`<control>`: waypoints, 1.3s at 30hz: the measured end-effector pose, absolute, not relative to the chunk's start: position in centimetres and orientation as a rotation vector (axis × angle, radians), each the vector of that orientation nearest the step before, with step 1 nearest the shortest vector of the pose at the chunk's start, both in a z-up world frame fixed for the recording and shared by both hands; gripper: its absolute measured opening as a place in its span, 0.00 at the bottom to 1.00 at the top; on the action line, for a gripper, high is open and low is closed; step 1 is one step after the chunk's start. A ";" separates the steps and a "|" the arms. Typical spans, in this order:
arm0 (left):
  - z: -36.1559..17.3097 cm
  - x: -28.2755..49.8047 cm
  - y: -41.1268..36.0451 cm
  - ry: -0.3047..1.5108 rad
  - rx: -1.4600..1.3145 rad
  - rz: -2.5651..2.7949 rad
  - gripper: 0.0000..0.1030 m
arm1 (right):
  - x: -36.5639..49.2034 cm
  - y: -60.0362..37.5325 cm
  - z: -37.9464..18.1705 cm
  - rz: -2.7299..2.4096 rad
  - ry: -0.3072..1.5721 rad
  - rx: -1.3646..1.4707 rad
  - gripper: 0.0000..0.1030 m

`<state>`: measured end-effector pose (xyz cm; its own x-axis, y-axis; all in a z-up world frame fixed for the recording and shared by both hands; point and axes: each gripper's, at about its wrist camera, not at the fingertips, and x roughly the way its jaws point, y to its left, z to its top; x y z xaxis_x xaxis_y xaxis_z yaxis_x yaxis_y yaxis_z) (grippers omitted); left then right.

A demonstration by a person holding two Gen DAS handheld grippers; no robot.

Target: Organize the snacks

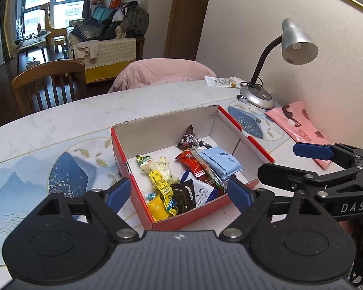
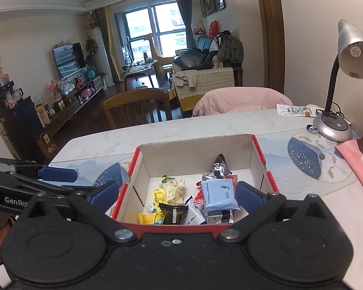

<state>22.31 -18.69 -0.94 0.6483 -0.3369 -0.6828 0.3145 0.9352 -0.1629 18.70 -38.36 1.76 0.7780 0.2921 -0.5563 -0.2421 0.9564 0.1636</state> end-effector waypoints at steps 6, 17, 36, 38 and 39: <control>-0.8 21.7 -18.5 0.781 -0.043 -0.357 0.85 | 18.1 -38.5 2.1 0.294 0.605 0.088 1.00; -0.2 20.8 -18.2 0.748 -0.037 -0.339 0.85 | 17.6 -38.6 2.0 0.304 0.603 0.105 1.00; 0.3 19.9 -18.0 0.724 -0.053 -0.335 0.85 | 17.3 -38.6 2.0 0.261 0.576 0.105 1.00; 0.5 19.7 -18.0 0.716 -0.055 -0.336 0.85 | 17.3 -38.7 2.0 0.259 0.575 0.106 1.00; 0.6 19.6 -18.0 0.711 -0.053 -0.334 0.85 | 17.3 -38.7 1.9 0.257 0.575 0.107 1.00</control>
<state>19.63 -17.97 0.58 0.7070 -0.3185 -0.6314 0.2828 0.9457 -0.1604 17.27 -38.74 1.92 0.8083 0.2693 -0.5235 -0.2097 0.9626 0.1713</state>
